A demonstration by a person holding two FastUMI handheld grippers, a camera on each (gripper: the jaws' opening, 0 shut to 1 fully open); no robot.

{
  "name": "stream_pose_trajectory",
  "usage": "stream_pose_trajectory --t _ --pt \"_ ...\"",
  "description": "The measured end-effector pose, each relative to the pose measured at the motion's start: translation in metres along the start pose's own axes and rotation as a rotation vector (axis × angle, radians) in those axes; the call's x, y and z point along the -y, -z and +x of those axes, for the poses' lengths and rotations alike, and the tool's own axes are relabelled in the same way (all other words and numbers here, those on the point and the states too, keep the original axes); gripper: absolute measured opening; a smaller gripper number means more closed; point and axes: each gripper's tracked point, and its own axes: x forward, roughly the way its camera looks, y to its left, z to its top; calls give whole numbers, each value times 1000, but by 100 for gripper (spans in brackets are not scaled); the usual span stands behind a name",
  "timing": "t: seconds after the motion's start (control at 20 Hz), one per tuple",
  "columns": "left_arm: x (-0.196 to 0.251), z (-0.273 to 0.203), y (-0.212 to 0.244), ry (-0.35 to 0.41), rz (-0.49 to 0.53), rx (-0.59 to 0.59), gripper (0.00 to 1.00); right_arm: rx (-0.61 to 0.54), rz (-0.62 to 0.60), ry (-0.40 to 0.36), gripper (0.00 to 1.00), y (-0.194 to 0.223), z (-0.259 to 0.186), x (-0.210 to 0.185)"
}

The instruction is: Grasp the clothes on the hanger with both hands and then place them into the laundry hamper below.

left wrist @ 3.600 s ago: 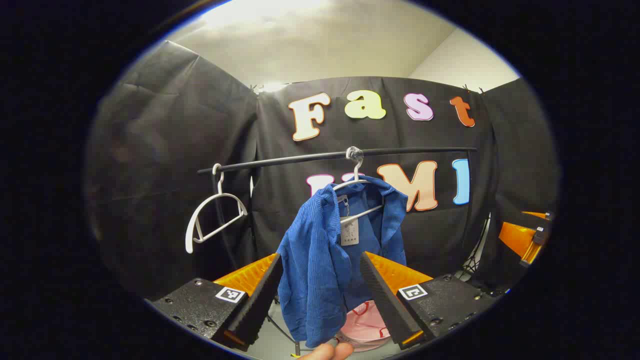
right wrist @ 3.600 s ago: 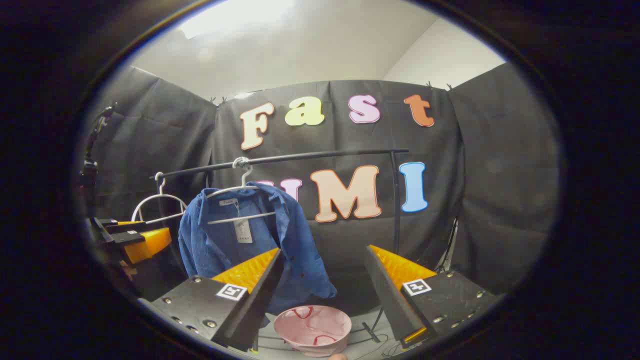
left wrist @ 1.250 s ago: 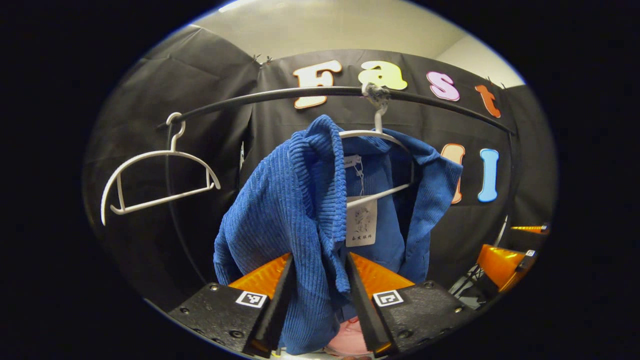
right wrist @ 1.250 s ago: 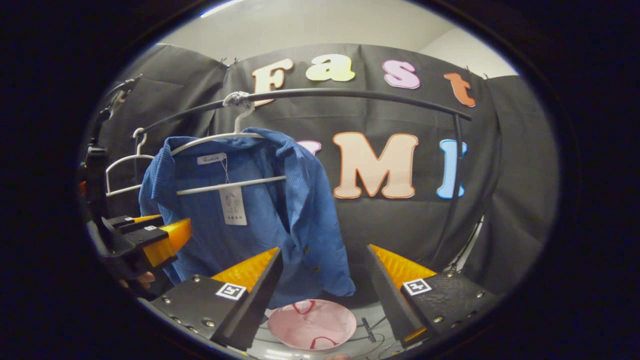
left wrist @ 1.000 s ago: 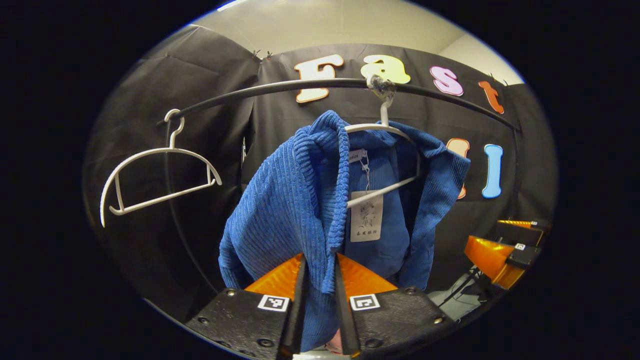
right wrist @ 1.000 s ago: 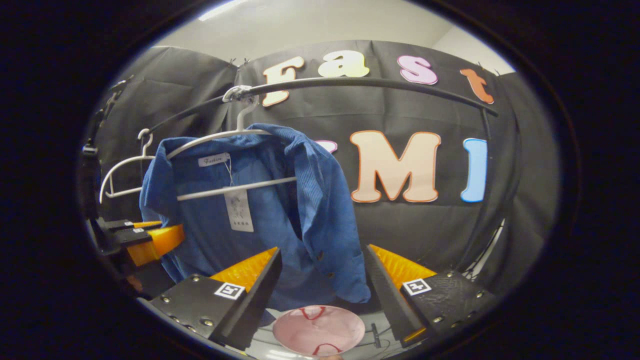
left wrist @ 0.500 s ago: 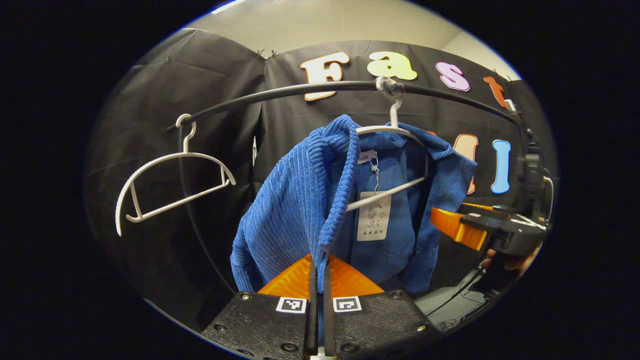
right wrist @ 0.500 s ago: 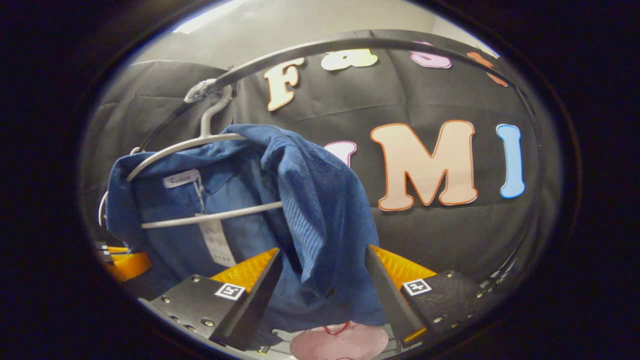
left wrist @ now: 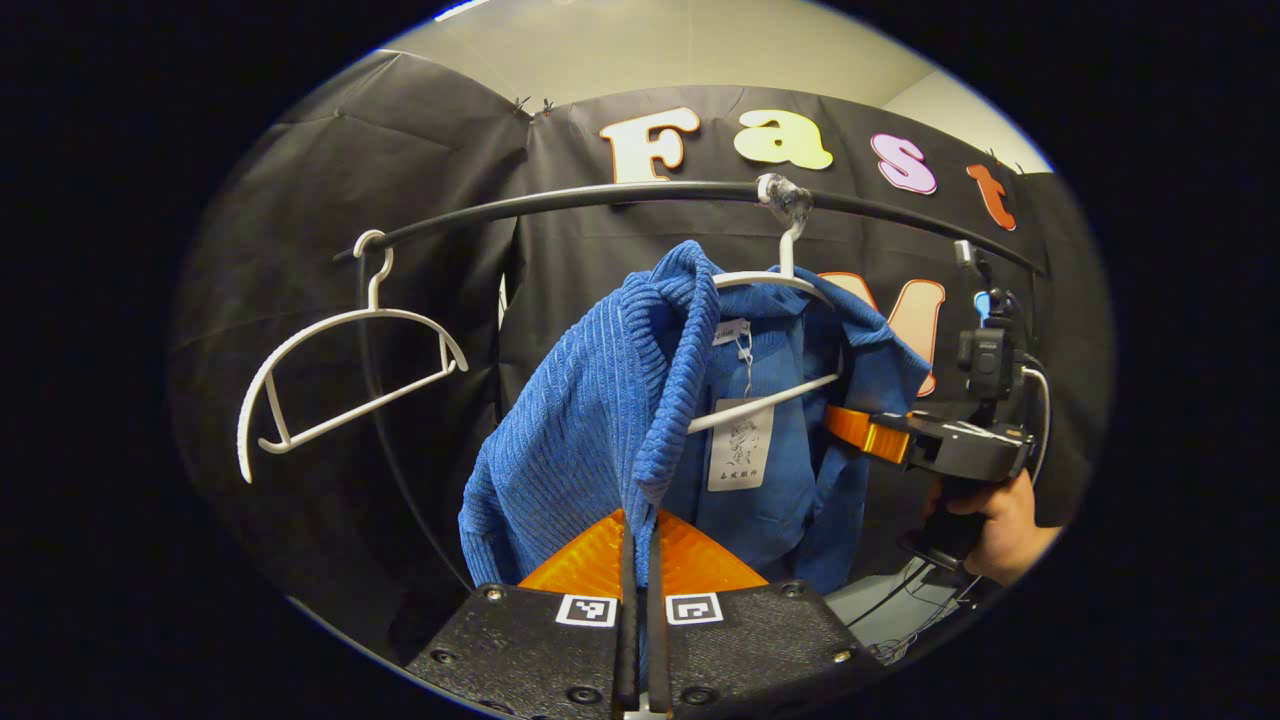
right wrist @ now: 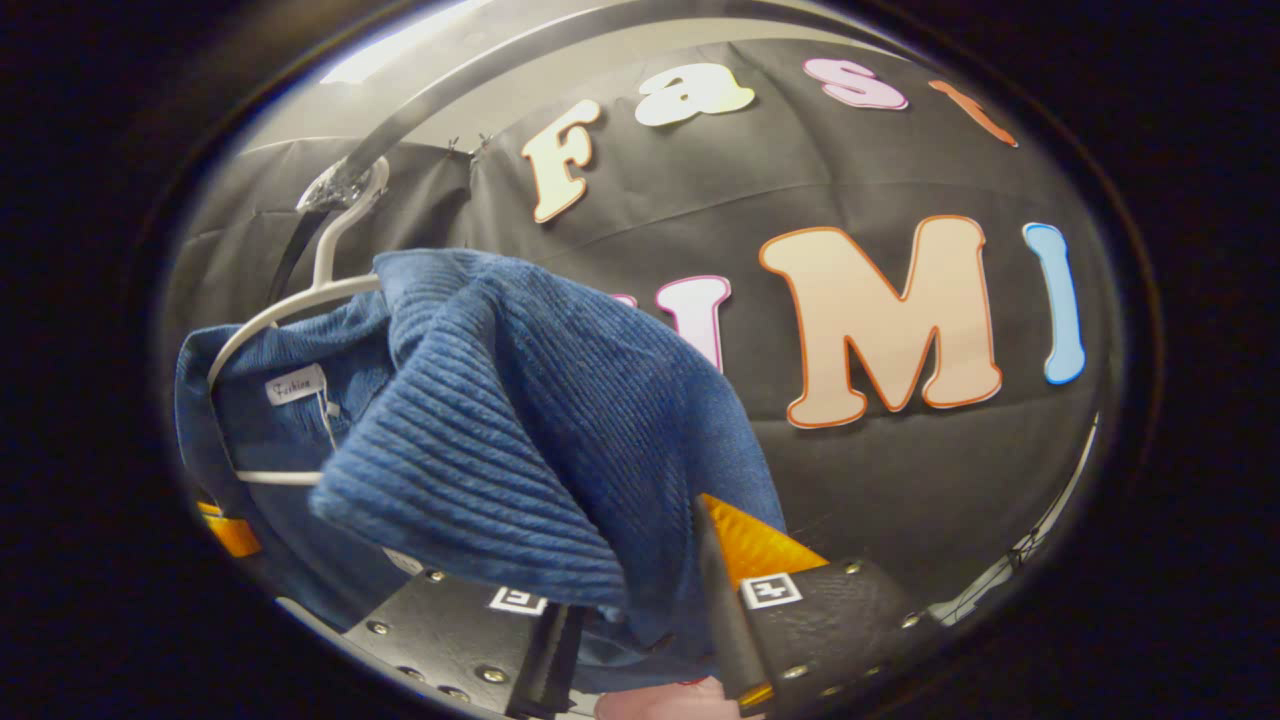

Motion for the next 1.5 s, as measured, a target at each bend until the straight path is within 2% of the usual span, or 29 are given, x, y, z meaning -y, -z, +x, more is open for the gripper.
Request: stream_pose_trajectory --t 0.05,0.1,0.2,0.3,0.5,0.65,0.9,1.1,1.25,1.4,1.5 --pt "-3 -1 0 -5 7 -9 3 15 2 11 21 -6 -5 2" --pt "-4 -4 -3 -5 8 -12 2 36 0 -11 11 -8 -2 -5" --pt "-10 -12 -10 -14 1 -6 1 76 -51 53 12 -17 -9 9" --pt "-16 -21 -23 -17 -3 5 0 130 -86 78 7 -33 -12 13" --pt "-39 -34 -39 -68 -7 12 1 218 -134 152 6 -69 -23 28" --pt "-55 -40 -46 -89 -3 11 2 255 -100 172 6 -89 -24 38" --pt "-67 -47 -59 -74 70 25 2 257 -91 196 6 -96 -18 47" --pt "-82 -34 -67 -70 109 26 2 252 -101 212 6 -93 -10 49" --pt "-83 -25 -71 -29 72 -15 2 253 -82 223 6 -99 -1 54" --pt "-95 -17 -89 -9 111 -2 1 259 -49 228 6 -108 6 62" --pt "-98 -13 -100 12 78 -1 2 270 -40 238 6 -114 11 67"
